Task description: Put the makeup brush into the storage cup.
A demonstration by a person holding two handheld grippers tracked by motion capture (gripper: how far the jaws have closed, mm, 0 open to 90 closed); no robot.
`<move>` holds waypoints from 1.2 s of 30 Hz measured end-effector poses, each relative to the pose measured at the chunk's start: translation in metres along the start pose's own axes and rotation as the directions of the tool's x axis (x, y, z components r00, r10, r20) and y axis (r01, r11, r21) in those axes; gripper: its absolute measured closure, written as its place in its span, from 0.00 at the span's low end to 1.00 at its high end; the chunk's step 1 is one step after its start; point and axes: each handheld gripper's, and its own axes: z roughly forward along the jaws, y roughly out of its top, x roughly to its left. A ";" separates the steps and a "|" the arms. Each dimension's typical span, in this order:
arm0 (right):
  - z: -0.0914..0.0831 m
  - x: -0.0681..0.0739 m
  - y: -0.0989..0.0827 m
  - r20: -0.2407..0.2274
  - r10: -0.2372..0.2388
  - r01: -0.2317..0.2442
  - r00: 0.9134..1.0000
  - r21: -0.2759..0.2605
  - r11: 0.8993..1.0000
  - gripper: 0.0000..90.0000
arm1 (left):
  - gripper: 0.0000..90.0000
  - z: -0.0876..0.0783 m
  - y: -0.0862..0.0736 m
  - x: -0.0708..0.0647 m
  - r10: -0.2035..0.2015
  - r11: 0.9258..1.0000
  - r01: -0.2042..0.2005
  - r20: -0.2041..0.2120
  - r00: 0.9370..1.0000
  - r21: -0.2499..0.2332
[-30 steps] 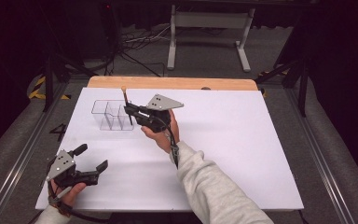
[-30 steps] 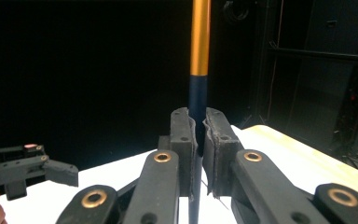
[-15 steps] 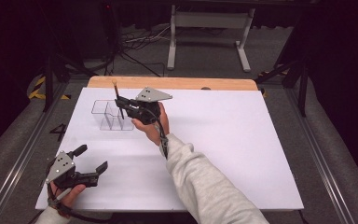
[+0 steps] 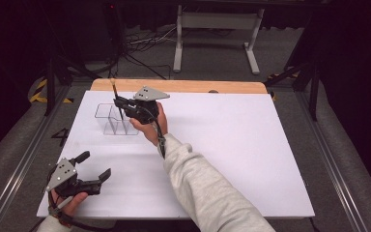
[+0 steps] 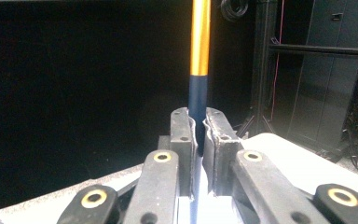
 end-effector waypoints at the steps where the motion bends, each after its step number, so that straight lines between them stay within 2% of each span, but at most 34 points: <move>1: 0.003 -0.001 0.000 -0.002 0.005 -0.005 1.000 0.001 1.000 0.93 | 0.04 -0.001 0.000 0.001 0.002 1.000 -0.002 0.001 1.000 0.003; 13: 0.024 -0.009 -0.009 0.026 0.016 -0.016 1.000 0.024 1.000 0.93 | 0.04 -0.004 -0.004 0.003 -0.014 1.000 0.014 0.004 1.000 -0.001; 19: 0.026 -0.012 -0.013 0.042 0.018 -0.019 0.999 0.036 0.999 0.93 | 0.04 -0.003 -0.004 0.003 -0.004 1.000 0.004 0.013 1.000 0.004; 31: 0.033 -0.017 -0.018 0.064 0.022 -0.025 0.998 0.044 0.999 0.93 | 0.04 -0.002 -0.004 0.003 -0.009 1.000 0.009 0.024 1.000 0.005; 36: 0.038 -0.019 -0.021 0.073 0.022 -0.027 0.997 0.064 0.998 0.93 | 0.04 -0.003 -0.004 0.004 -0.011 1.000 0.011 0.022 1.000 -0.001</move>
